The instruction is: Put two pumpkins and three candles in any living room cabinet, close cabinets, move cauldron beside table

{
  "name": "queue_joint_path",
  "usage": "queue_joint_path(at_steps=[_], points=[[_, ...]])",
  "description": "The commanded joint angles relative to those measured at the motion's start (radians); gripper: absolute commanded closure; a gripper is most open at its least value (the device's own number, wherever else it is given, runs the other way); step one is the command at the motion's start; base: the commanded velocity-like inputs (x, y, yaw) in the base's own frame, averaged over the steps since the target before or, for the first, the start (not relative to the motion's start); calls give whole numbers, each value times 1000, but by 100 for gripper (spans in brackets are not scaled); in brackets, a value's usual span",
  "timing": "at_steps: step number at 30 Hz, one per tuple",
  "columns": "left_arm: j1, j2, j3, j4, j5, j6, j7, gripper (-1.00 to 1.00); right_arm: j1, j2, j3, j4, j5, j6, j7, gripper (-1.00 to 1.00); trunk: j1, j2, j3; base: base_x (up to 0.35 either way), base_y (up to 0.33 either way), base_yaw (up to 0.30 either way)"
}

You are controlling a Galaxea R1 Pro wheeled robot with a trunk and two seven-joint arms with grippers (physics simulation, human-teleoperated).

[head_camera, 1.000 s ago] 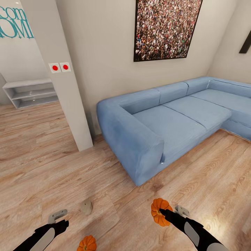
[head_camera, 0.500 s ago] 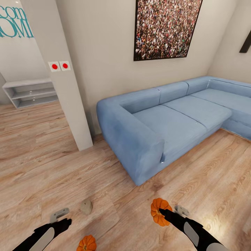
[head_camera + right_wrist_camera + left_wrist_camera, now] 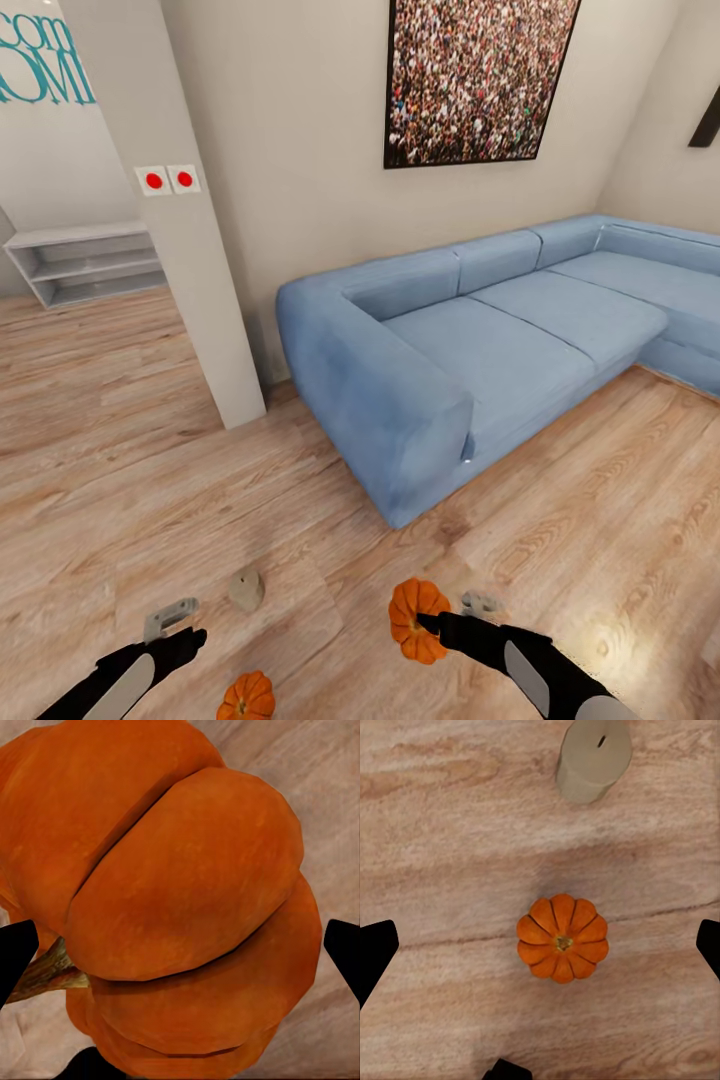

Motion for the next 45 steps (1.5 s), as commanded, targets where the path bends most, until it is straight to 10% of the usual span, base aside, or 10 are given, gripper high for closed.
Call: queue_joint_path(at_steps=[1,6,9,16,21,32,45], points=[[0,2,-6,-2,9,0,9,-100,-1,13,10,-17,-5,28,-2,100,4,-8,-4,0,0,0],[0,2,-5,-2,9,0,9,-100,-1,71,50,-197,-5,185,-45,100,23,-43,-20,0,0,0],[0,2,-5,-2,11,0,9,-100,-1,110,57,-416,-9,315,-181,100,35,-64,-29,0,0,0],[-1,7,-4,-2,17,1,8,-100,-1,125,59,-732,-22,471,-291,100,61,-113,-51,0,0,0],[-1,11,-3,21,21,2,-5,-100,-1,128,62,-778,-22,485,-299,100,81,-148,-67,0,0,0],[-7,24,33,148,21,7,-243,-100,-1,135,66,-864,-24,494,-299,100,123,-225,-101,0,0,0],[-7,67,38,241,25,3,-422,-100,-8,180,149,-913,-28,544,-294,100,173,-316,-142,0,0,0]])
